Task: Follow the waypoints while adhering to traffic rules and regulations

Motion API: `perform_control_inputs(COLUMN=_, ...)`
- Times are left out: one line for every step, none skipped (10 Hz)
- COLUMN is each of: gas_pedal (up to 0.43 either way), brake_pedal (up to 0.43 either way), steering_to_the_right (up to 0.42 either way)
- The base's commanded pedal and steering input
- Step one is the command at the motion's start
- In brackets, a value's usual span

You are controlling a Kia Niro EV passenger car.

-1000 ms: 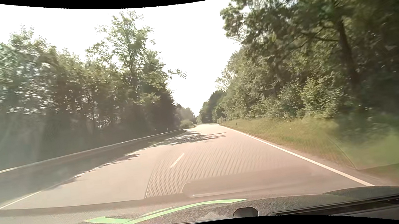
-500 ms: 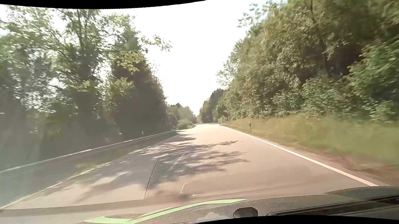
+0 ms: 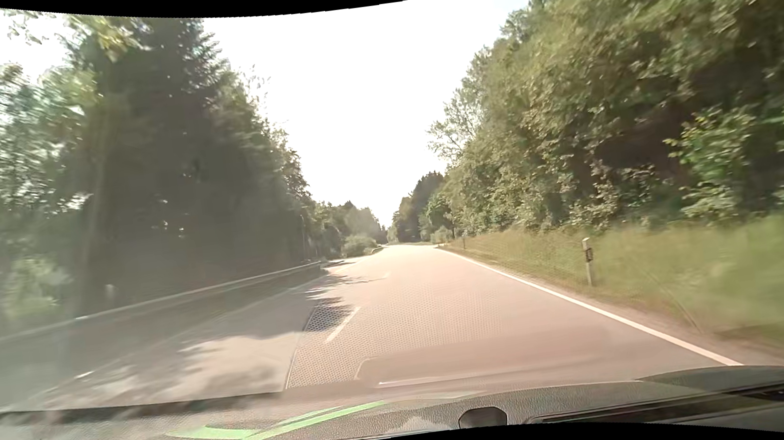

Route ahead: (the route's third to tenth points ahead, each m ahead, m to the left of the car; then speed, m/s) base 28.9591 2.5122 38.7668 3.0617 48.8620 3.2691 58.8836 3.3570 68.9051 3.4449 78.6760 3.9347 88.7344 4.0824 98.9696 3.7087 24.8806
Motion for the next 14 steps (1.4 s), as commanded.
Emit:
perform_control_inputs(gas_pedal=0.189, brake_pedal=0.0, steering_to_the_right=-0.003)
perform_control_inputs(gas_pedal=0.189, brake_pedal=0.0, steering_to_the_right=-0.003)
perform_control_inputs(gas_pedal=0.197, brake_pedal=0.0, steering_to_the_right=-0.003)
perform_control_inputs(gas_pedal=0.209, brake_pedal=0.0, steering_to_the_right=-0.003)
perform_control_inputs(gas_pedal=0.22, brake_pedal=0.0, steering_to_the_right=-0.003)
perform_control_inputs(gas_pedal=0.22, brake_pedal=0.0, steering_to_the_right=-0.003)
perform_control_inputs(gas_pedal=0.228, brake_pedal=0.0, steering_to_the_right=-0.003)
perform_control_inputs(gas_pedal=0.228, brake_pedal=0.0, steering_to_the_right=-0.003)
perform_control_inputs(gas_pedal=0.228, brake_pedal=0.0, steering_to_the_right=-0.004)
perform_control_inputs(gas_pedal=0.228, brake_pedal=0.0, steering_to_the_right=-0.004)
perform_control_inputs(gas_pedal=0.228, brake_pedal=0.0, steering_to_the_right=-0.004)
perform_control_inputs(gas_pedal=0.228, brake_pedal=0.0, steering_to_the_right=-0.004)
perform_control_inputs(gas_pedal=0.24, brake_pedal=0.0, steering_to_the_right=-0.004)
perform_control_inputs(gas_pedal=0.24, brake_pedal=0.0, steering_to_the_right=-0.004)
